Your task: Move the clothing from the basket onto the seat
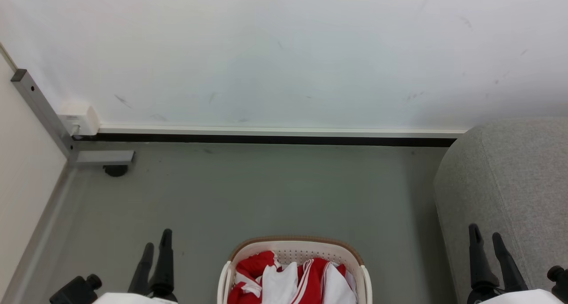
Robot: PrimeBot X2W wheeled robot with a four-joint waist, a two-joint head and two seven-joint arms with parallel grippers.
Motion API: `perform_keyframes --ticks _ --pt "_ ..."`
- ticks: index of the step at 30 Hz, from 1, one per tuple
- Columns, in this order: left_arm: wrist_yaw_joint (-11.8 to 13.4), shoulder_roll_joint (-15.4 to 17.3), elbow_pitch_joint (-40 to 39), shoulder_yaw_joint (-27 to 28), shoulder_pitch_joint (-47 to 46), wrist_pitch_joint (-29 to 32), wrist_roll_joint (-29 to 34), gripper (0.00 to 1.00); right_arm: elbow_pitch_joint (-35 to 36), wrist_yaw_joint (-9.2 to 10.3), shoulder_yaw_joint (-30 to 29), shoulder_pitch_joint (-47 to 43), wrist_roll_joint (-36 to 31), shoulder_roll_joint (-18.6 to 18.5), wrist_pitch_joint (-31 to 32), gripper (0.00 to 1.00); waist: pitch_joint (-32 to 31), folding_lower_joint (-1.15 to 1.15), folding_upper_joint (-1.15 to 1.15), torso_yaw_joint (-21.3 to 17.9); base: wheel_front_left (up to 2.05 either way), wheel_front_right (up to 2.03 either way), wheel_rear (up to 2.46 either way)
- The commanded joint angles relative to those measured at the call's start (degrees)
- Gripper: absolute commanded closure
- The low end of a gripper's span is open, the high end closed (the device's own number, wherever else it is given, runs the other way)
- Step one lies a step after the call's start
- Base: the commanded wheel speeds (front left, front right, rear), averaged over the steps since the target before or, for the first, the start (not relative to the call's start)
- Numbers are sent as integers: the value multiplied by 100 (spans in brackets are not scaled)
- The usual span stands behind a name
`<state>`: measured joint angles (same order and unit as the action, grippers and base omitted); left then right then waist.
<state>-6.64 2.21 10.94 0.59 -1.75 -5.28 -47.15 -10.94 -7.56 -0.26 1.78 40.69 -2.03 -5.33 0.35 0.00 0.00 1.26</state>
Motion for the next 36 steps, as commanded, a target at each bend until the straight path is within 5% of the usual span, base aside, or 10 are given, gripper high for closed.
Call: perform_keyframes --ticks 1,36 --pt "-42 53 -85 -14 -2 -64 174 0 96 6 16 -2 -200 -58 -58 0 -2 0 0 3 0 0 0" --pt "-84 73 -218 -254 175 -589 2486 0 84 10 0 -178 -2071 -87 -589 0 13 0 0 72 0 0 0"
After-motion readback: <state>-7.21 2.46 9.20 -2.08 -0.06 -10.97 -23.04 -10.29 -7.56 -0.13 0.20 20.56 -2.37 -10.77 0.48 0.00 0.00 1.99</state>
